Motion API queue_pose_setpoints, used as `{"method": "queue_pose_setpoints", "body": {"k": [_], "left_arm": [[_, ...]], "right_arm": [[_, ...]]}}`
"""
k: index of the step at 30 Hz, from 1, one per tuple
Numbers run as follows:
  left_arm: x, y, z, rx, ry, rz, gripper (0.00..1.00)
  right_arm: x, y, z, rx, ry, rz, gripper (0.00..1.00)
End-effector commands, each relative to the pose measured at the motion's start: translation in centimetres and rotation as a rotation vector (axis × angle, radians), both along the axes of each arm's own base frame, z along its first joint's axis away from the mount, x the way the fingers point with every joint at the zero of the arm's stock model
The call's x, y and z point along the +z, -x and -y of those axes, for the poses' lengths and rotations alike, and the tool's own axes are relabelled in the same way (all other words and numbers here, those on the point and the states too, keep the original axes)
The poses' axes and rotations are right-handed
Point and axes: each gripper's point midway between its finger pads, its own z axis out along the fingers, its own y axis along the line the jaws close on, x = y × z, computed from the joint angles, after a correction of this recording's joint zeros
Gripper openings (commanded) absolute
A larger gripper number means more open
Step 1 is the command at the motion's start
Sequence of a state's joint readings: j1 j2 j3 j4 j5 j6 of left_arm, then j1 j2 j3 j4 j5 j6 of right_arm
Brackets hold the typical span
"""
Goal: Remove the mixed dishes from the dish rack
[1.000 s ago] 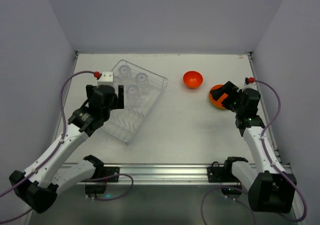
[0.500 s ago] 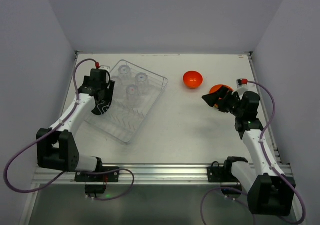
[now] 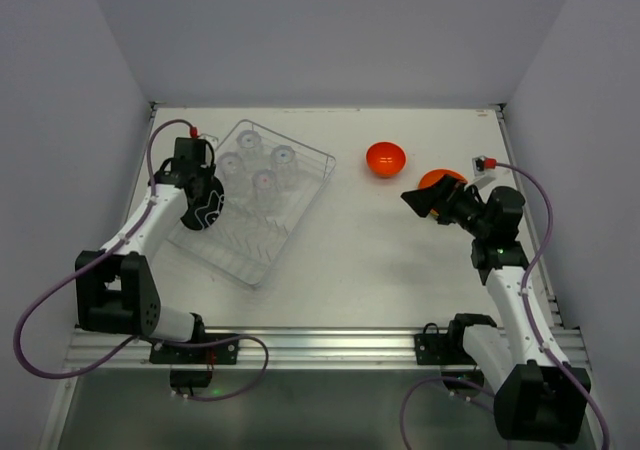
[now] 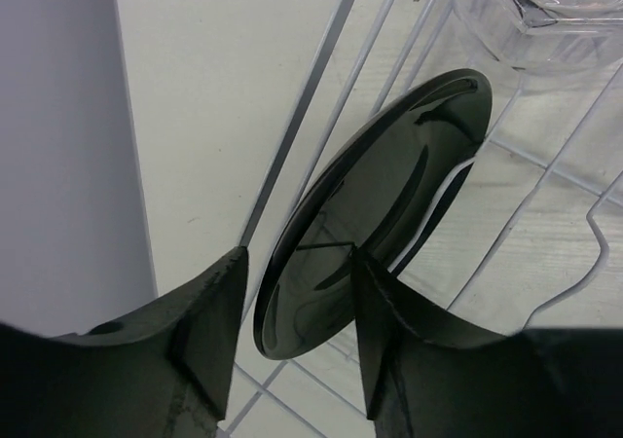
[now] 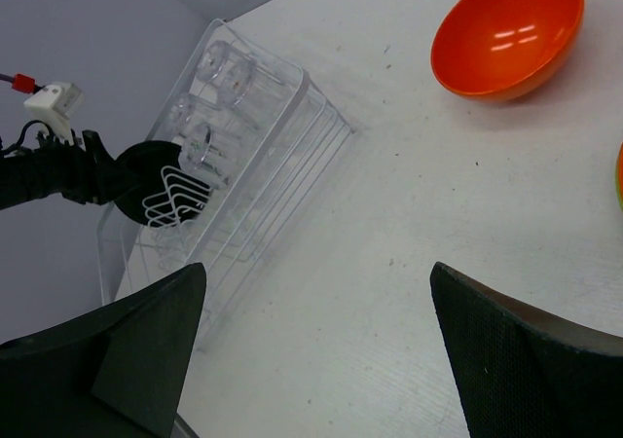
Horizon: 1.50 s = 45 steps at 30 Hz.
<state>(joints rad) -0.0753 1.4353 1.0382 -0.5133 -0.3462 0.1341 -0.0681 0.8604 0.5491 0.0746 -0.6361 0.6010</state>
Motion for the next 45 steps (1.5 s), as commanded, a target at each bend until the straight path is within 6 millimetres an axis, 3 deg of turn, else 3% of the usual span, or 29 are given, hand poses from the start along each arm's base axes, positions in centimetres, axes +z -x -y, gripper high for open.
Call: {"method": "queue_pose_setpoints", "body": {"k": [1,4,6,14,26,33,35,39,40,41,44,45], "left_arm": [[3.3,-1.0,-0.1,-0.045,-0.036,0.086,0.47],[3.6,-1.0,0.1,-0.058,-0.081,0.086,0.35],[3.6,-0.9,0.0,-0.051,-0.113,0.081,0.20],[5.7,-0.4,0.2,-0.061,-0.156,0.126,0.00],[11.3,1.3,1.6,-0.101,-0.202,0.206,0.00],[18.7,4.3,4.0,-0.144,0.017,0.451,0.00],[19.9,5.3,5.4,-0.183,0.119,0.505,0.00],[19.2,6.6,10.6,-0.273,0.449,0.496,0.00],[18.9,7.4,13.1,-0.362,0.556,0.457,0.00],[17.8,8.0,14.3,-0.384,0.626,0.424,0.00],[18.1,9.9,19.1,-0.506,0.919,0.412,0.00],[16.8,10.1,21.0,-0.500,1.055,0.401,0.00]], "right_arm": [[0.7,0.2,-0.8,0.056,-0.024,0.027,0.99],[0.6,0.2,-0.8,0.057,-0.027,0.021,0.99],[0.6,0.2,-0.6,0.045,-0.025,0.025,0.99],[1.1,0.5,-0.9,0.060,-0.043,0.041,0.99],[1.2,0.6,-1.1,0.070,-0.047,0.047,0.99],[1.6,1.0,-2.0,0.139,-0.085,0.065,0.98],[2.0,1.4,-2.9,0.203,-0.127,0.079,0.97],[2.9,3.3,-5.8,0.400,-0.187,0.102,0.93],[3.5,3.6,-6.6,0.438,-0.187,0.107,0.93],[3.0,4.4,-7.9,0.491,-0.180,0.084,0.91],[2.9,5.3,-9.5,0.512,-0.137,0.096,0.90],[2.5,5.1,-9.7,0.480,-0.121,0.089,0.90]]}}
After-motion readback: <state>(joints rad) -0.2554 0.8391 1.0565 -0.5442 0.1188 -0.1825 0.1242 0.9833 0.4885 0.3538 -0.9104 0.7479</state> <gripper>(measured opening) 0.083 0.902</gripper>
